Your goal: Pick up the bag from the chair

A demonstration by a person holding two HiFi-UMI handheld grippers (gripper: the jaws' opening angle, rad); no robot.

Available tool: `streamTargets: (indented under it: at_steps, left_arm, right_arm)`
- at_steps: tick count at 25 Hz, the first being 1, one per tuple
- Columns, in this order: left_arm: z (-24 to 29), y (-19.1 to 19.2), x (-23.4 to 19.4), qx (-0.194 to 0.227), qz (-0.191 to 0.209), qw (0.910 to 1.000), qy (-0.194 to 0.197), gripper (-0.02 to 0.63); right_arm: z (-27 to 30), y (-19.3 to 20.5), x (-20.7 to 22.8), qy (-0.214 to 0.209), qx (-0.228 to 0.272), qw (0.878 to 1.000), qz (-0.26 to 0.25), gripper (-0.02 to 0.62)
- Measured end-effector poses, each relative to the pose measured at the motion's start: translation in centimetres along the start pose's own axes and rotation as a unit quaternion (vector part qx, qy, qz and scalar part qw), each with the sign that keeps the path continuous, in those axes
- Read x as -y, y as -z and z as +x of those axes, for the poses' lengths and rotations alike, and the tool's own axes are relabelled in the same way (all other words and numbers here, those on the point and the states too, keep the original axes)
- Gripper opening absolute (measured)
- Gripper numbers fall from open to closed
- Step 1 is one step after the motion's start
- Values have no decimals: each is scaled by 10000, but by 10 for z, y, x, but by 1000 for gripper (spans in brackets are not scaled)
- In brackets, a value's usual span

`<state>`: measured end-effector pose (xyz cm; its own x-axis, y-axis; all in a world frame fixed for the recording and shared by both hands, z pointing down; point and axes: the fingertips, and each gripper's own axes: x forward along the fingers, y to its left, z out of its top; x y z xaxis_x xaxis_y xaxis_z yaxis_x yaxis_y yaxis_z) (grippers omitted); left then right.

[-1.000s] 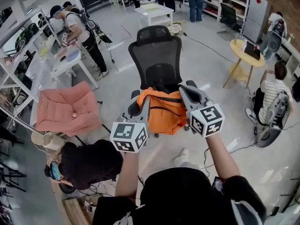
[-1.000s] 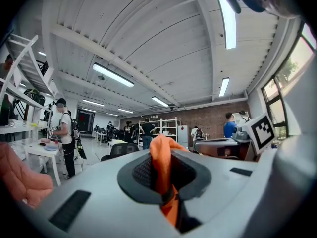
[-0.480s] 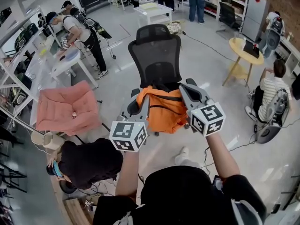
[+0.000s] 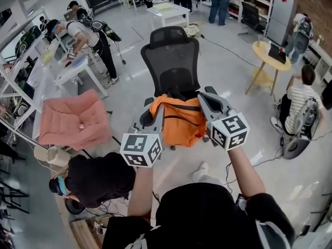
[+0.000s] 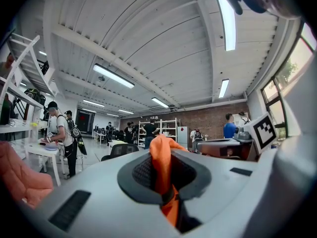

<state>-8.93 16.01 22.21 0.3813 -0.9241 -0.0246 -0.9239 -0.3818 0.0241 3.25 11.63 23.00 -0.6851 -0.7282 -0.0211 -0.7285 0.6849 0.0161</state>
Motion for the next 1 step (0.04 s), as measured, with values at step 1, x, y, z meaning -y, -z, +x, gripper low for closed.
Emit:
streamTargets:
  at_steps: [1]
  left_arm:
    - [-1,-1,0,2,-4,10000,-1,28]
  right_arm:
    - [0,0,-1,-2,-5,10000,-3,2]
